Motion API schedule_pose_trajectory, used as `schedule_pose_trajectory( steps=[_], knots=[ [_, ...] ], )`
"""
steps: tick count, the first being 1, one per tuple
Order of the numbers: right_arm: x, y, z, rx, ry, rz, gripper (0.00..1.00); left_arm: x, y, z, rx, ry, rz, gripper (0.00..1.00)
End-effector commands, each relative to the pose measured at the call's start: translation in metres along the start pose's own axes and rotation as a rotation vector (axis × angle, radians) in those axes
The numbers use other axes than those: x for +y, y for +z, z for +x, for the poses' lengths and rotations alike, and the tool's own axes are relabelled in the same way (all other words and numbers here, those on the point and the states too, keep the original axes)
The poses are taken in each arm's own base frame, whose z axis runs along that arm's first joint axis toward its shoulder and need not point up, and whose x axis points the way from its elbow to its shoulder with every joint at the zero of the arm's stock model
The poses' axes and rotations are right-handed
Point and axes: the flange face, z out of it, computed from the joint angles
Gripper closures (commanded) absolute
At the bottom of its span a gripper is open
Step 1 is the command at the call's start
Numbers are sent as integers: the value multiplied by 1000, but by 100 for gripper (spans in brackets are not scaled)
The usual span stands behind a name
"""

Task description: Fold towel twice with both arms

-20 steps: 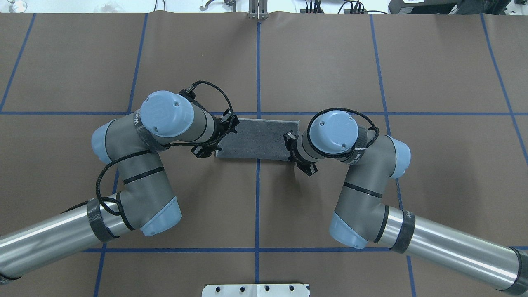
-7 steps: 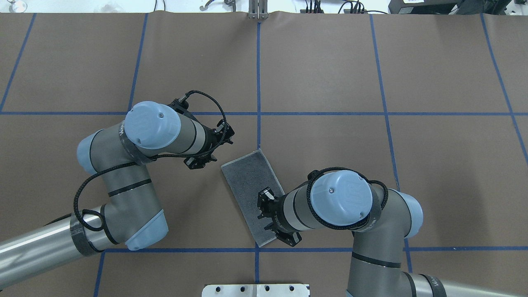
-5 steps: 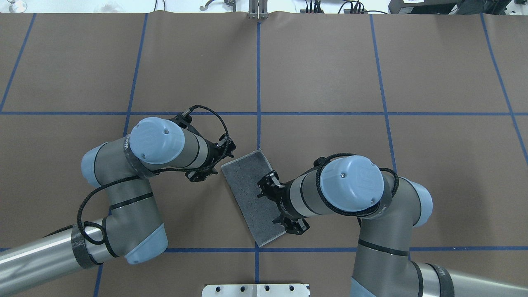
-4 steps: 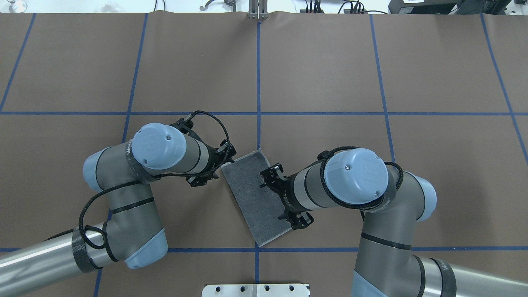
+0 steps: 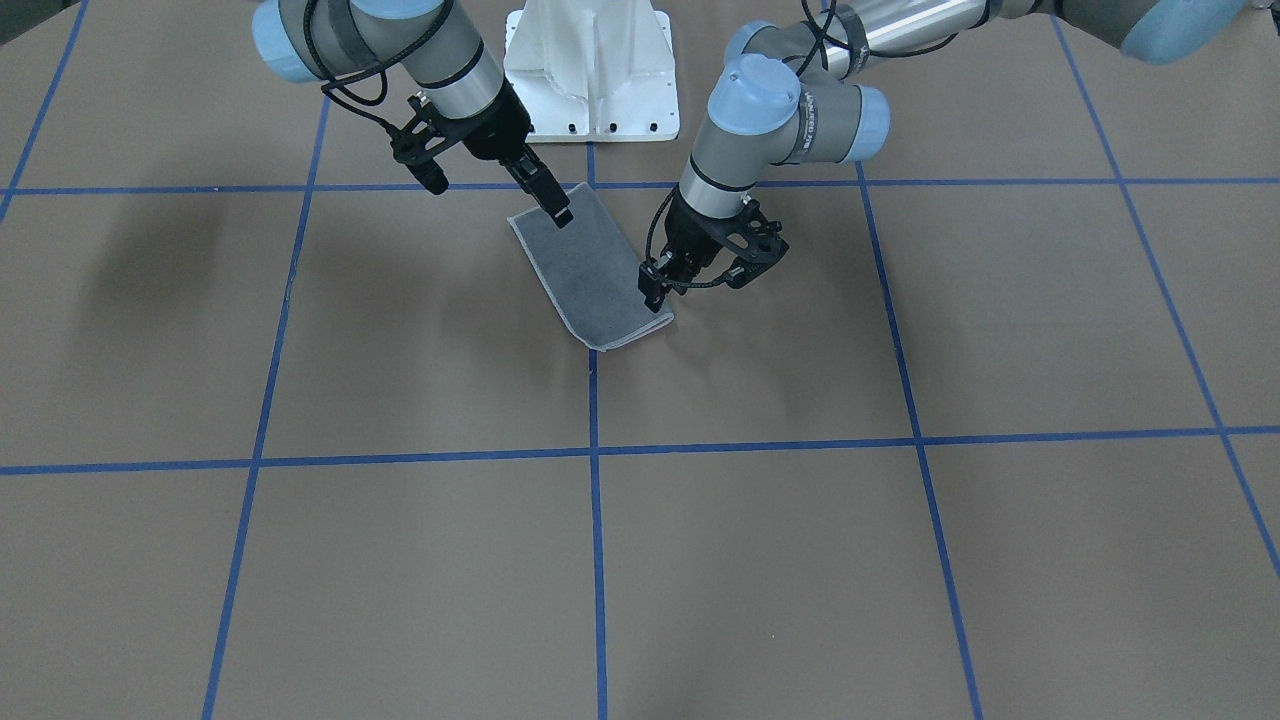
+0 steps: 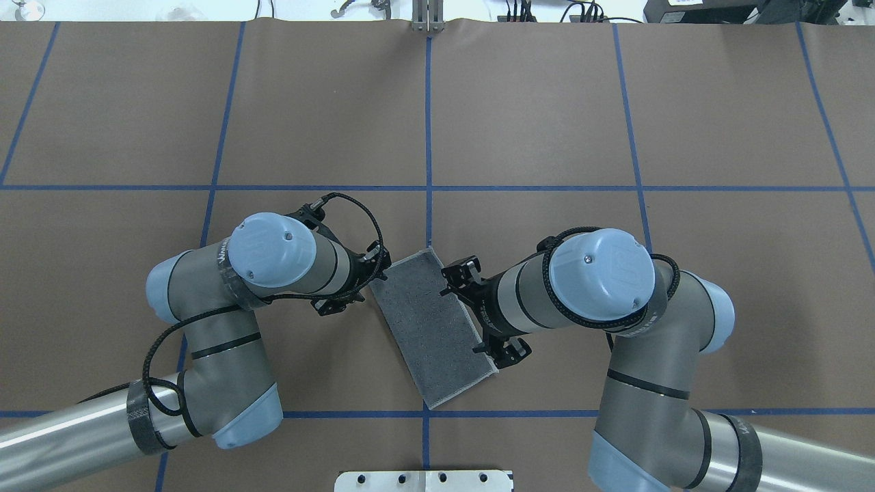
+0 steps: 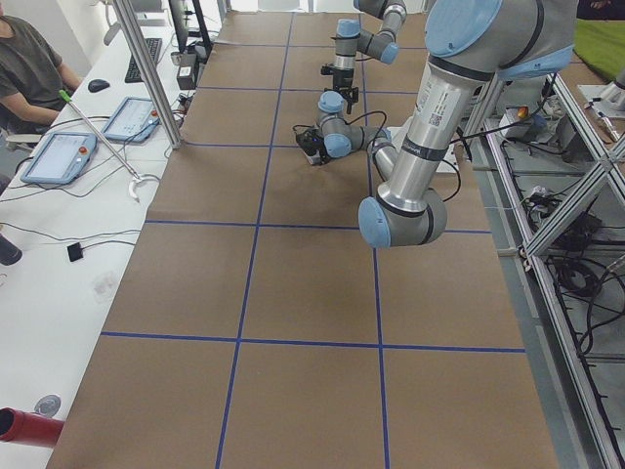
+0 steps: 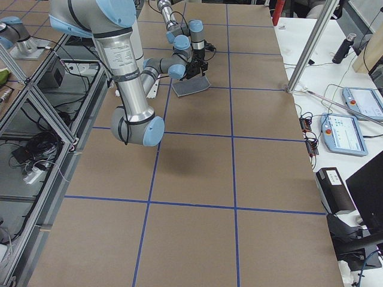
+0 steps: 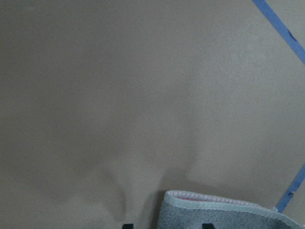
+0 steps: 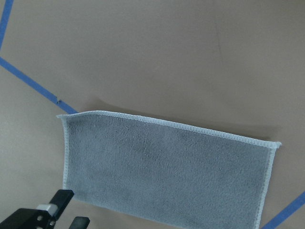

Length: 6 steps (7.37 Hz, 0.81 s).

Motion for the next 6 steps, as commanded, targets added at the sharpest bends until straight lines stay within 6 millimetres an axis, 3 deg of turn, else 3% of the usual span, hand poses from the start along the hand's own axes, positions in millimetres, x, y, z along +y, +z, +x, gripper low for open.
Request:
schedule_pose_trajectory(
  steps=[1, 5, 6],
  knots=[
    [-8, -3, -1, 0, 1, 8, 0, -1, 3, 0, -3, 0, 1, 52],
    [-6, -2, 1, 4, -1, 4, 0, -2, 8, -1, -10, 0, 4, 55],
    [-5, -2, 2, 7, -2, 2, 0, 0, 7, 2, -6, 1, 3, 64]
  ],
)
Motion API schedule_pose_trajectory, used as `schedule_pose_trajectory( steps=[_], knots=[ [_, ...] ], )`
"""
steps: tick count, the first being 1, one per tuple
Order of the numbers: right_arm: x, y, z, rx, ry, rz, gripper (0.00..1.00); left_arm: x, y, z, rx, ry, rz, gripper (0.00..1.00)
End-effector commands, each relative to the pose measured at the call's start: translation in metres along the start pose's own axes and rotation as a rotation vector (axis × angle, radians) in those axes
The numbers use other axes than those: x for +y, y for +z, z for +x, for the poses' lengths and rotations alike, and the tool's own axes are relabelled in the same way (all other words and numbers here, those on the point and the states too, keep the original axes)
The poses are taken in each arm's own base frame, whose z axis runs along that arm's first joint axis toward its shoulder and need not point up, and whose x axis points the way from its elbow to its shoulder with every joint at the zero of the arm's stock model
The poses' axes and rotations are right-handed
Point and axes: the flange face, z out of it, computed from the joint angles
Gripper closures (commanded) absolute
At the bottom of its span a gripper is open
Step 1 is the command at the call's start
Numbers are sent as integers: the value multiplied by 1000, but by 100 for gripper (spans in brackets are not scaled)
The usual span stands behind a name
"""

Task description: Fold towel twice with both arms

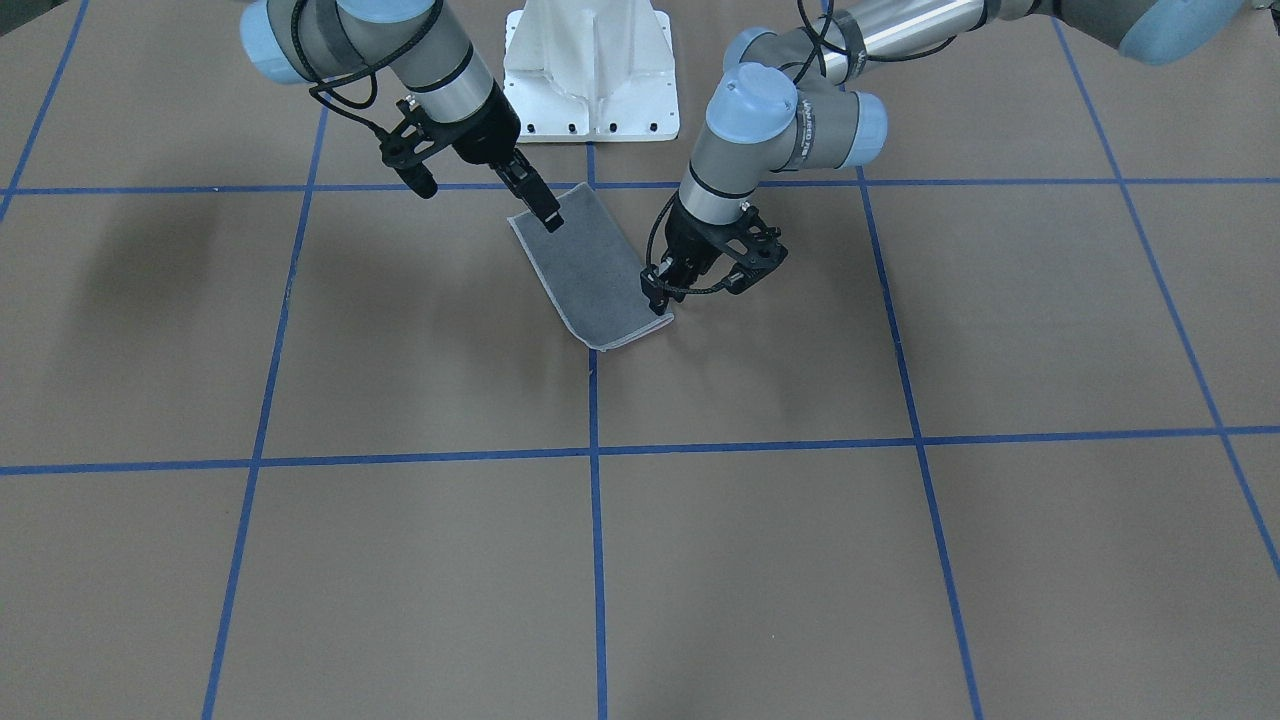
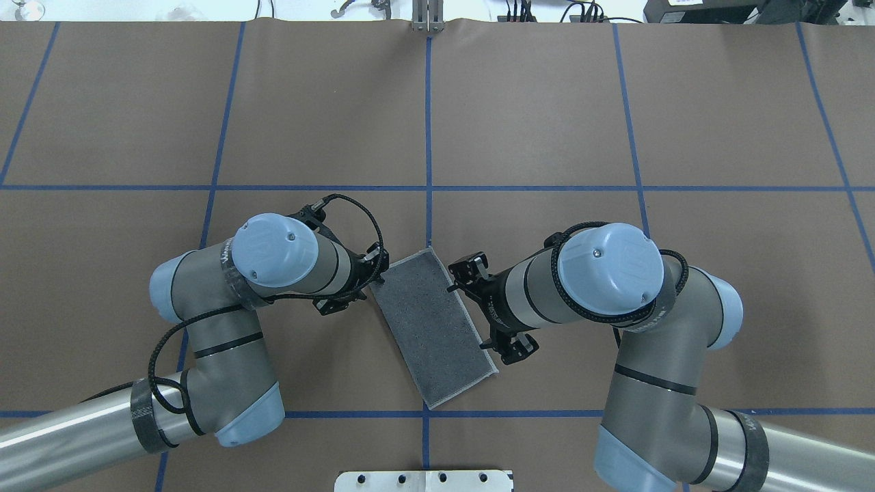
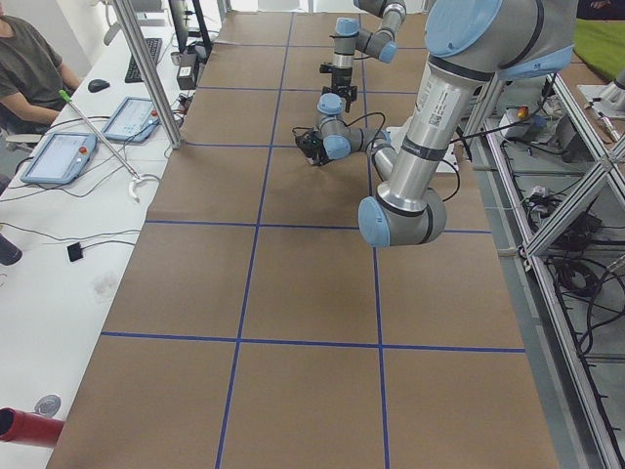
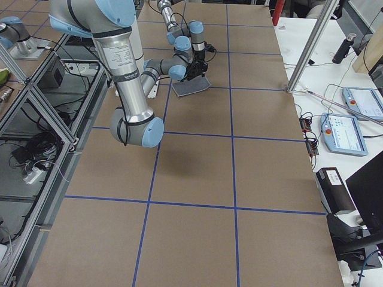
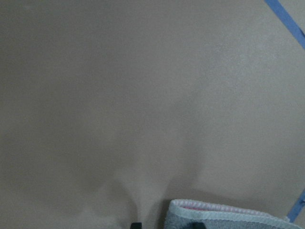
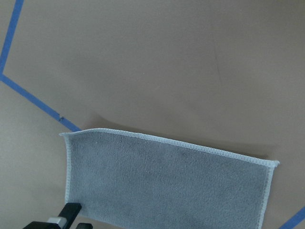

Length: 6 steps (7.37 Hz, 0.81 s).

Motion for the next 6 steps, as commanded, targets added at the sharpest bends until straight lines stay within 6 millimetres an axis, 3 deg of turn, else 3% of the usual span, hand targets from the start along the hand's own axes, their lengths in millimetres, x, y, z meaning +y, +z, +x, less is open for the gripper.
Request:
schedule_pose_trajectory(
  steps=[1, 2, 3, 4, 6],
  knots=[
    [1, 0, 1, 1, -1, -2, 0, 1, 0, 2, 2, 0, -1, 70],
    [0, 0, 0, -1, -1, 0, 0, 1, 0, 2, 2, -1, -1, 75],
    [0, -1, 0, 0, -1, -1, 0, 0, 0, 2, 3, -2, 0, 95],
    [0, -1, 0, -2, -1, -1, 0, 0, 0, 2, 3, -2, 0, 100],
    [-3, -3, -3, -6, 2, 3, 0, -4, -3, 6, 12, -4, 3, 100]
  ],
)
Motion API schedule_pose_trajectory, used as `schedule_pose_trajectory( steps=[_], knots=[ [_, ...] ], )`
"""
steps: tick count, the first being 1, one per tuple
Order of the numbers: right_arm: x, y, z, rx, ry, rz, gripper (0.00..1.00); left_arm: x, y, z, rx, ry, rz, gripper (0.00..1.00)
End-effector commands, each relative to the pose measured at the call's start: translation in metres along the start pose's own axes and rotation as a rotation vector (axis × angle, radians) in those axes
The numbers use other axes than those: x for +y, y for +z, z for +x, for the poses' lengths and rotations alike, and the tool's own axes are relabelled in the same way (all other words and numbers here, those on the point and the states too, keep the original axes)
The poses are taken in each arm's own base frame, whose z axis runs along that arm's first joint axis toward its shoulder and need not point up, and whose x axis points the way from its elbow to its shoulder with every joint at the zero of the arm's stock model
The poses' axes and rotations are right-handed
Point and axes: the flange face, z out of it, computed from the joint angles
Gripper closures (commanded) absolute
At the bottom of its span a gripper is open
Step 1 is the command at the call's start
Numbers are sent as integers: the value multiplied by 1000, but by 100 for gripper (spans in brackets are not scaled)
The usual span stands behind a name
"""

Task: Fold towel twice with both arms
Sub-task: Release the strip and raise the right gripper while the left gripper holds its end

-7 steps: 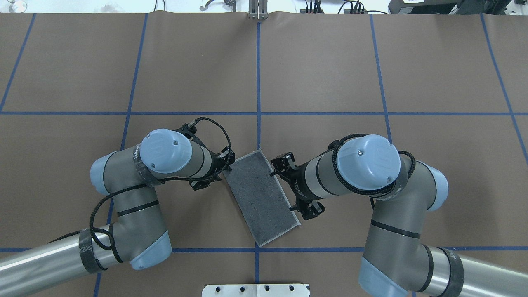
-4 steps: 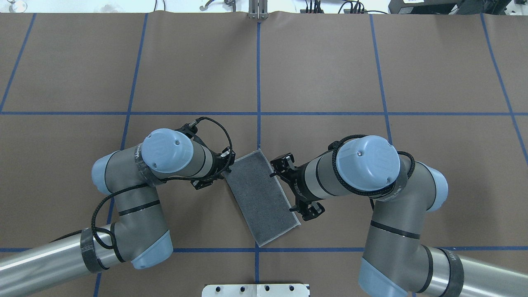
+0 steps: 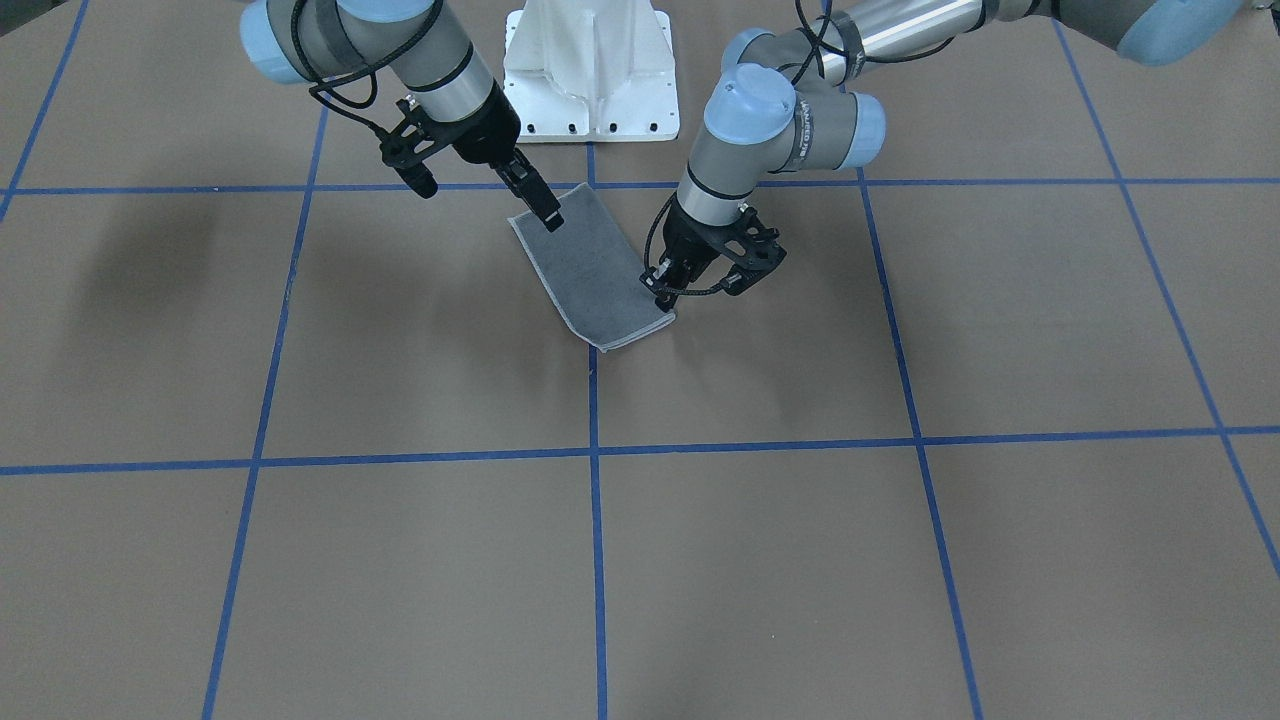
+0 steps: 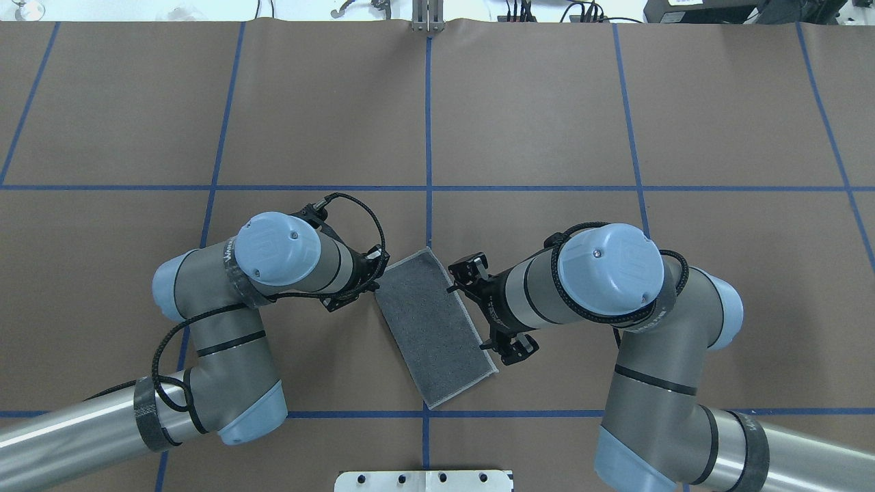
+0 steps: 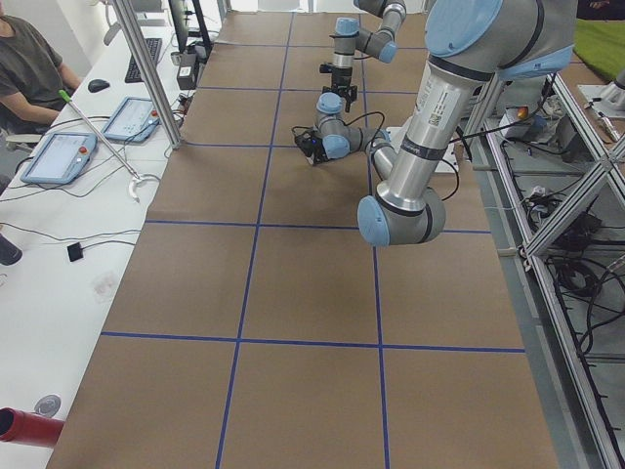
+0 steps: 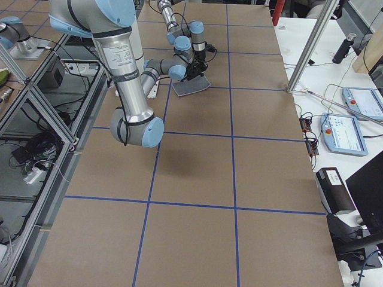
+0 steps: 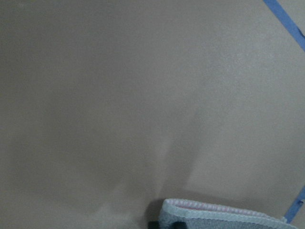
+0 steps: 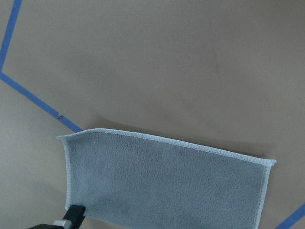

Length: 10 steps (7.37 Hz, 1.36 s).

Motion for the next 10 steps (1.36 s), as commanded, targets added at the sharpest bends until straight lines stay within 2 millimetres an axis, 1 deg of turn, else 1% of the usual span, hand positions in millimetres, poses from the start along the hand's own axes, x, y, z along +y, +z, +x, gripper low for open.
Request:
schedule_pose_trajectory(
  steps=[1, 2, 3, 4, 5, 6, 7, 8, 9, 10],
  knots=[
    [-8, -6, -7, -8, 8, 4, 0, -4, -5, 14, 26, -3, 5, 100],
    [-30, -25, -25, -8, 34, -12, 0, -11, -17, 40, 70, 1, 16, 100],
    [-49, -44, -39, -5, 35, -33, 0, -29, -21, 57, 90, -12, 37, 100],
    [-57, -52, -45, -11, 25, -34, 0, -47, -11, 65, 124, -16, 42, 100],
    [-59, -50, -45, -8, 21, -31, 0, -62, 6, 66, 142, -17, 46, 100],
    [-60, -50, -45, -8, 22, -29, 0, -74, 7, 80, 154, -17, 60, 100],
    [-60, -51, -46, -10, 22, -30, 0, -88, -9, 95, 176, 68, 80, 23],
    [-60, -50, -46, -10, 22, -30, 0, -93, -14, 97, 182, 89, 85, 12],
    [-65, -51, -49, -13, 29, -21, 0, -90, -27, 95, 181, 94, 38, 12],
    [-67, -52, -50, -15, 31, -18, 0, -95, -30, 69, 168, 81, 23, 10]
  ],
)
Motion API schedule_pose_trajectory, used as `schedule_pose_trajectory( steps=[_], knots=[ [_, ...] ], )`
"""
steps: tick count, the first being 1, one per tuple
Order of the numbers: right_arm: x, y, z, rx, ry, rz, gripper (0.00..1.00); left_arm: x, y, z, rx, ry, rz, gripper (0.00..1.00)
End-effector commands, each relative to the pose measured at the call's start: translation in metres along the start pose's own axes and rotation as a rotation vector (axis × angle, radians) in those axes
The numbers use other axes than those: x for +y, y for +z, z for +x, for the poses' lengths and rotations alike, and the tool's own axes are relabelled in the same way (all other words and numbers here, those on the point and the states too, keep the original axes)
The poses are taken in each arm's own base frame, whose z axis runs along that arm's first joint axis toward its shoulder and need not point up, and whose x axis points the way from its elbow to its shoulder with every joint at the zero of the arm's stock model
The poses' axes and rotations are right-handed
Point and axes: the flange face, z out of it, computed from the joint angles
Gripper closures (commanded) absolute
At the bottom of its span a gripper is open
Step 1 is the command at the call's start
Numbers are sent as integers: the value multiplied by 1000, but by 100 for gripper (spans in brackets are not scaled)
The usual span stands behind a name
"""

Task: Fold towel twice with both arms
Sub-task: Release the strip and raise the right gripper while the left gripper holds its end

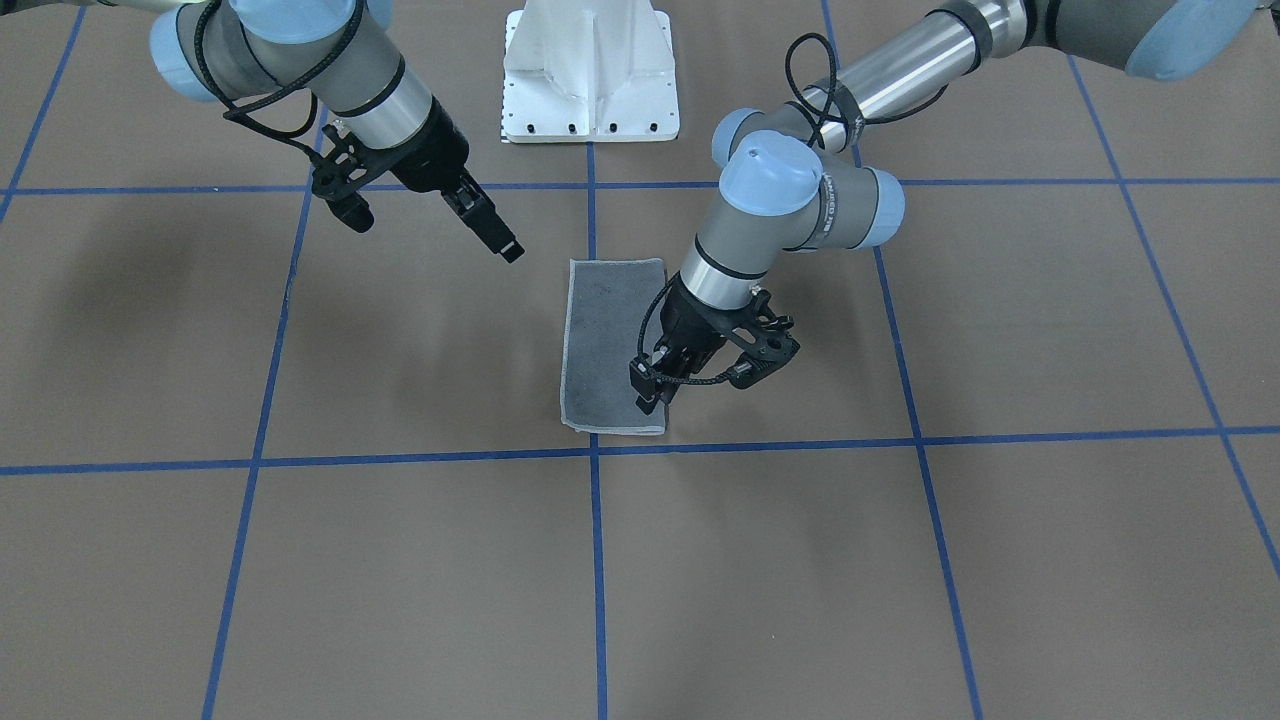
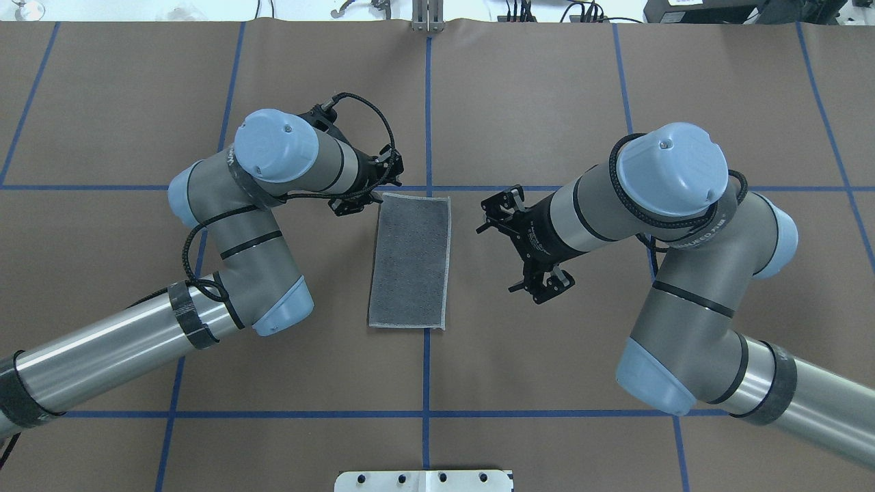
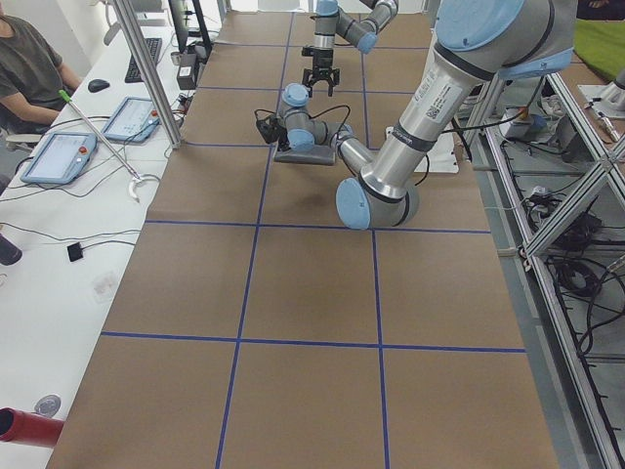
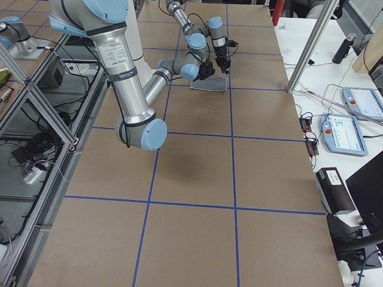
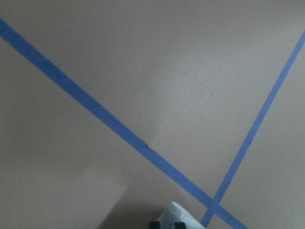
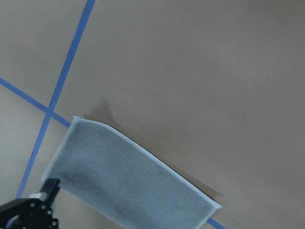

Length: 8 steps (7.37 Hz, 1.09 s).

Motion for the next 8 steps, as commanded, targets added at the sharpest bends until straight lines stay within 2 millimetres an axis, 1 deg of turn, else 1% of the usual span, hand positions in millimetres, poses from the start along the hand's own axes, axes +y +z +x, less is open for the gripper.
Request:
schedule_pose_trajectory(
  steps=[1, 2, 3, 4, 5, 6, 7, 8],
  knots=[
    [-7, -3, -4, -8, 8, 10, 0, 0, -26, -40, -6, -3, -33, 11],
    [-14, -4, -7, -11, 8, 22, 0, 8, -26, -54, -20, -39, -38, 12],
    [-36, -6, -6, -9, -46, 52, 0, 32, -26, -58, -20, -61, -66, 15],
    [-55, -7, -1, 0, -131, 79, 0, 57, -24, -77, -27, -62, -74, 19],
    [-66, -5, -3, 4, -146, 98, 0, 87, -27, -98, -44, -44, -71, 26],
    [-66, -6, -5, 3, -146, 96, 0, 111, -26, -105, -84, -30, -62, 28],
    [-65, -5, -5, 4, -146, 95, 0, 127, -23, -110, -102, -20, -61, 29],
    [-70, 2, -4, 17, -139, 103, 0, 137, -20, -114, -101, -11, -53, 30]
  ],
)
